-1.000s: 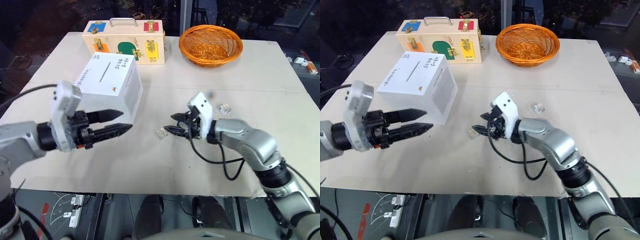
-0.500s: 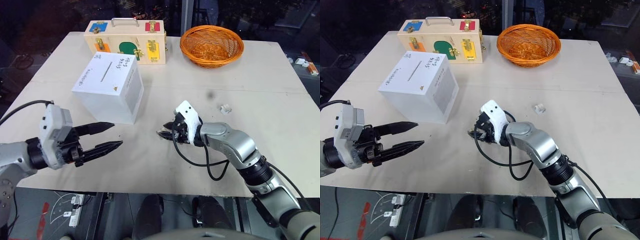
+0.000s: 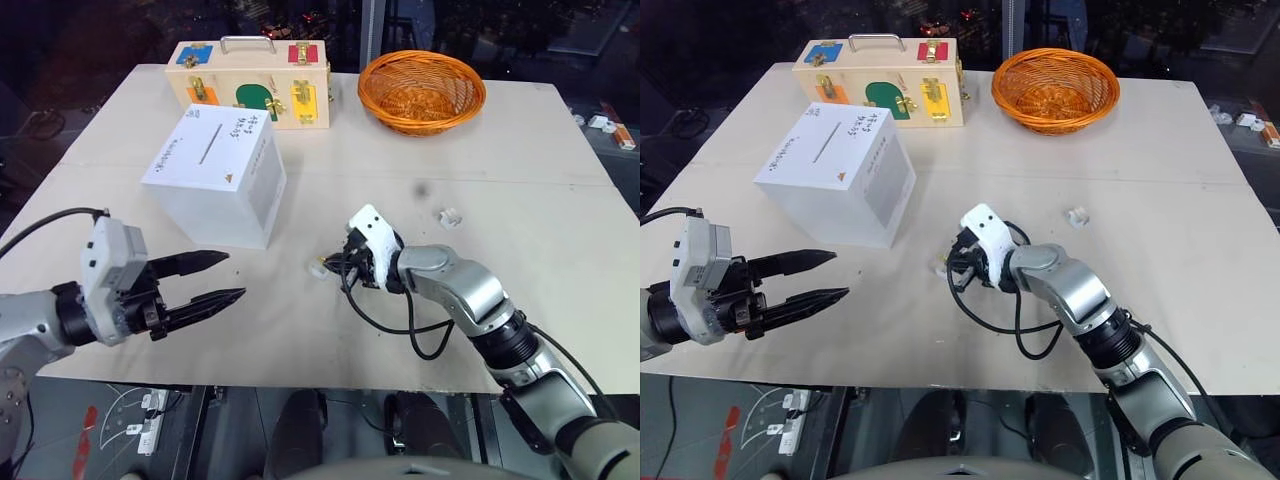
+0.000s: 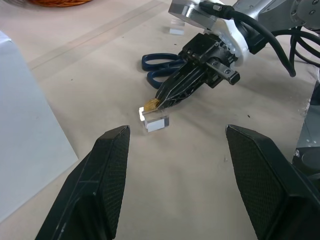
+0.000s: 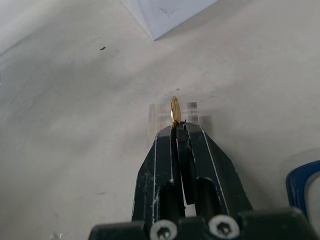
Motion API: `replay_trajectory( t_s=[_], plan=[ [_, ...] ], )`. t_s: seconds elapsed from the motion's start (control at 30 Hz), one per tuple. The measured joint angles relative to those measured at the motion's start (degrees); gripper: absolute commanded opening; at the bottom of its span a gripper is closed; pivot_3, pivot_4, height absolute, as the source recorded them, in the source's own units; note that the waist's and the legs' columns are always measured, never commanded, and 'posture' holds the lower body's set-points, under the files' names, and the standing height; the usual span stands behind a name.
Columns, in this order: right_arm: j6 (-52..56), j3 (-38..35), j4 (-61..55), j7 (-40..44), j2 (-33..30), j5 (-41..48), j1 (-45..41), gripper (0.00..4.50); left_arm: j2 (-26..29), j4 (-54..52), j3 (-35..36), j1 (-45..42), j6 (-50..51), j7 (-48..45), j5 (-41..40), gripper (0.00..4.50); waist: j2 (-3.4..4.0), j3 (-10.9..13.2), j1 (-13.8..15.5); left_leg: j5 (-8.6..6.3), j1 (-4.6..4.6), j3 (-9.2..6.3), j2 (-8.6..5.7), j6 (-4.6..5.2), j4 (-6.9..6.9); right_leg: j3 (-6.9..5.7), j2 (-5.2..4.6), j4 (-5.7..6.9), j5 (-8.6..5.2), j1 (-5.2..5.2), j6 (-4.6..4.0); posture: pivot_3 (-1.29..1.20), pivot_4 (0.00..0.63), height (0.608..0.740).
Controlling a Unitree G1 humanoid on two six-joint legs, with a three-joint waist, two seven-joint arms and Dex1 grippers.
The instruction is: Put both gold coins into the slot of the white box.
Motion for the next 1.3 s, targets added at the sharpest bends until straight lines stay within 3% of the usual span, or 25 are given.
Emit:
replay_trajectory(
  t_s=[0.3, 0.47, 0.5, 0.57, 0.6, 0.63, 0.73, 0.83, 1.0, 1.3],
  plan=[
    [-1.12, -3.23, -3.86, 3.61, -1.70, 1.38, -0.17, 0.06, 0.94, -0.22, -0.12, -2.11, 7.12, 6.00, -6.21, 3.12, 0.00, 0.00, 0.10, 0.00, -0.01, -0.05, 0.01, 0.00, 0.00, -0.03, 0.00, -0.01, 0.00, 0.01, 0.01, 0.00, 0.150, 0.726],
    [-1.00, -7.93, -9.05, 8.34, -4.69, 6.44, -0.23, 0.06, 1.58, 1.07, -3.03, -10.87, 14.58, 11.84, -17.32, 3.12, 0.01, 0.01, 0.42, 0.00, -0.05, -0.10, -0.01, 0.00, 0.03, -0.07, -0.02, -0.01, 0.00, 0.03, 0.02, 0.00, 0.150, 0.726],
    [-0.79, -9.63, -10.94, 9.67, -6.04, 8.12, -0.42, 0.00, 1.81, 1.46, -4.25, -13.27, 15.92, 13.16, -19.97, 2.69, -0.01, 0.00, 0.33, 0.00, -0.03, -0.08, -0.01, 0.00, 0.03, -0.05, -0.02, -0.03, 0.01, 0.04, 0.02, 0.00, 0.150, 0.726],
    [-0.29, -11.78, -13.06, 11.26, -7.76, 10.37, -0.63, 0.00, 1.93, 1.99, -6.00, -16.19, 17.22, 14.80, -22.69, 2.55, 0.01, 0.01, 0.17, 0.00, -0.02, -0.07, -0.01, 0.00, 0.01, -0.03, -0.01, -0.02, 0.00, 0.03, 0.02, 0.00, 0.150, 0.726],
    [0.51, -12.90, -14.24, 12.19, -9.14, 11.79, -0.57, 0.00, 1.77, 2.22, -7.82, -18.41, 17.52, 15.66, -23.44, 1.97, 0.01, 0.01, 0.16, 0.00, -0.01, -0.08, -0.01, 0.00, 0.00, -0.03, 0.00, -0.02, 0.00, 0.03, 0.02, 0.00, 0.150, 0.726],
    [1.13, -13.68, -15.48, 13.22, -10.82, 13.20, -0.66, 0.00, 1.42, 2.28, -9.73, -20.79, 17.51, 16.37, -23.77, 1.52, 0.05, 0.04, 0.22, 0.00, -0.03, -0.09, -0.01, 0.00, 0.00, -0.05, 0.01, -0.02, 0.00, 0.03, 0.02, 0.00, 0.150, 0.726],
    [2.81, -16.07, -18.78, 15.49, -13.68, 17.06, -0.97, 0.00, -0.18, 3.15, -15.88, -26.66, 17.41, 17.27, -23.92, 1.52, 0.09, 0.06, 0.08, 0.00, -0.01, -0.07, 0.00, 0.00, -0.03, 0.01, 0.06, -0.03, 0.00, 0.02, 0.01, 0.00, 0.150, 0.726],
    [3.18, -16.60, -20.42, 16.08, -14.40, 18.93, -1.54, 0.00, -1.34, 4.24, -19.55, -30.35, 17.19, 16.69, -23.56, 0.89, 0.09, 0.06, 0.20, 0.00, -0.01, -0.05, 0.00, 0.00, -0.02, 0.02, 0.06, -0.04, 0.00, 0.02, 0.01, 0.00, 0.150, 0.726],
    [3.11, -16.87, -22.11, 16.20, -15.14, 21.38, -1.92, 0.00, -2.35, 5.99, -24.94, -33.51, 15.36, 13.79, -20.27, 0.89, 0.09, 0.06, 0.13, 0.00, -0.02, -0.04, -0.01, 0.00, -0.02, 0.04, 0.07, -0.07, 0.00, 0.02, 0.01, 0.00, 0.150, 0.726],
    [2.49, -16.87, -22.38, 16.14, -15.58, 22.99, -1.92, 0.00, -2.70, 7.20, -26.59, -34.22, 13.47, 11.03, -17.87, 0.89, 0.09, 0.06, 0.21, 0.00, -0.02, -0.03, -0.01, 0.00, -0.02, 0.05, 0.06, -0.07, 0.00, 0.02, 0.02, 0.00, 0.150, 0.726]
  ],
)
